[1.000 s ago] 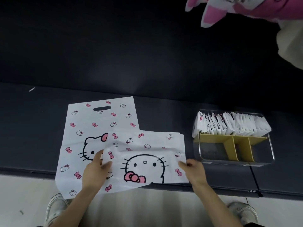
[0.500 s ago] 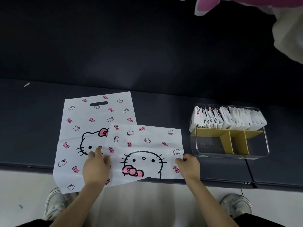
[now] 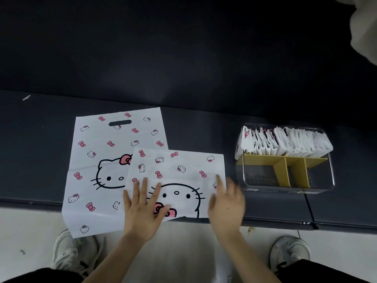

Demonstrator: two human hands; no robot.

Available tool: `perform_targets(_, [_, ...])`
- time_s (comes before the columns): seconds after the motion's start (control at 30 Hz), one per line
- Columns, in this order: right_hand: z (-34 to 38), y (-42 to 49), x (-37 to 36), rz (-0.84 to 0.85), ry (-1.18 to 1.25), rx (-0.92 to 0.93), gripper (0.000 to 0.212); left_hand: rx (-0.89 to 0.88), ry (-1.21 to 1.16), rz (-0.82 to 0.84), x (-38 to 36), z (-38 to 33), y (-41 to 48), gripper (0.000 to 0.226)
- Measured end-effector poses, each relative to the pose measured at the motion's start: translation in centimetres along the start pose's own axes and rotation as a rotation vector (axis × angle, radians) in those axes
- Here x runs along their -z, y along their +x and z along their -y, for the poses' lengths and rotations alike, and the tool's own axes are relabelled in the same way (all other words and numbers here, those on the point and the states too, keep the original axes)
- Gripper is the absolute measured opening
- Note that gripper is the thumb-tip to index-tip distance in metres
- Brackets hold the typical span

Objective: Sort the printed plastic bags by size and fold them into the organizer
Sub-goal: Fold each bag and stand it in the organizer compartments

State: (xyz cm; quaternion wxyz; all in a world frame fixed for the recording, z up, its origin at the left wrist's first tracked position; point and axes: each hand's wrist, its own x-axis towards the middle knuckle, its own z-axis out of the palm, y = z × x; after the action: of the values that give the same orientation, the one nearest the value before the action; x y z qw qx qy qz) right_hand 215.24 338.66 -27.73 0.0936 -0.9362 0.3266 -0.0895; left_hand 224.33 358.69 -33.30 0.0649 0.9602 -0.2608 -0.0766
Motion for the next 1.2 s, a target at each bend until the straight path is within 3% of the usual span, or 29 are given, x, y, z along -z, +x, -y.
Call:
perform_targets(0.1, [2.3, -2.2, -2.9, 0.189, 0.047, 0.317, 0.043, 0.011, -0.012, 0.004, 0.0, -0.2, 0.0, 0.072])
perform_targets(0.2, [1.8, -2.9, -4.0, 0.361, -0.023, 0.392, 0.049, 0.022, 0.000, -0.002, -0.1, -0.1, 0.1, 0.072])
perform_targets(0.27, [-0.5, -2.9, -3.8, 0.363, -0.059, 0.386, 0.050, 0.021, 0.020, 0.006, -0.1, 0.0, 0.2, 0.073])
perform_targets(0.47, [-5.1, -3.2, -2.3, 0.219, -0.059, 0.326, 0.048, 0.009, -0.008, 0.059, 0.6, 0.0, 0.4, 0.073])
perform_targets(0.63, [-8.2, -2.8, -1.3, 0.065, -0.068, 0.673, 0.037, -0.105, 0.029, 0.115, 1.4, 1.2, 1.6, 0.075])
perform_targets(0.7, [-8.2, -2.3, -0.5, -0.031, 0.048, 0.705, 0.024, -0.151, 0.033, 0.084, 2.2, 1.5, 2.6, 0.076])
perform_targets(0.77, [-7.1, -2.0, 0.6, -0.023, 0.200, 0.678, 0.018, -0.180, -0.057, -0.022, 3.4, 1.0, 3.1, 0.067])
perform_targets(0.87, [-4.7, -1.6, 2.2, 0.077, 0.371, 0.463, 0.014, -0.193, -0.490, -0.196, 6.0, -1.1, 1.2, 0.040])
perform_targets(0.93, [-2.9, -0.8, 3.2, 0.215, 0.485, 0.226, 0.016, -0.217, -0.648, -0.166, 6.7, -2.5, -0.5, 0.033])
perform_targets(1.07, [0.8, -0.1, 4.6, 0.467, 0.767, 0.090, 0.047, -0.122, -0.651, -0.139, 5.4, -3.0, -1.2, 0.043])
perform_targets(1.1, [1.4, 0.0, 4.9, 0.516, 0.838, 0.088, 0.043, -0.063, -0.700, -0.126, 5.6, -2.8, -0.9, 0.035])
perform_targets(1.17, [1.1, 0.1, 5.6, 0.672, 0.807, 0.106, 0.010, -0.005, -0.828, -0.056, 6.0, -2.4, -0.5, 0.012])
perform_targets(1.2, [0.3, 0.3, 5.6, 0.718, 0.693, 0.123, 0.018, 0.014, -0.879, -0.017, 6.3, -2.1, -0.4, 0.012])
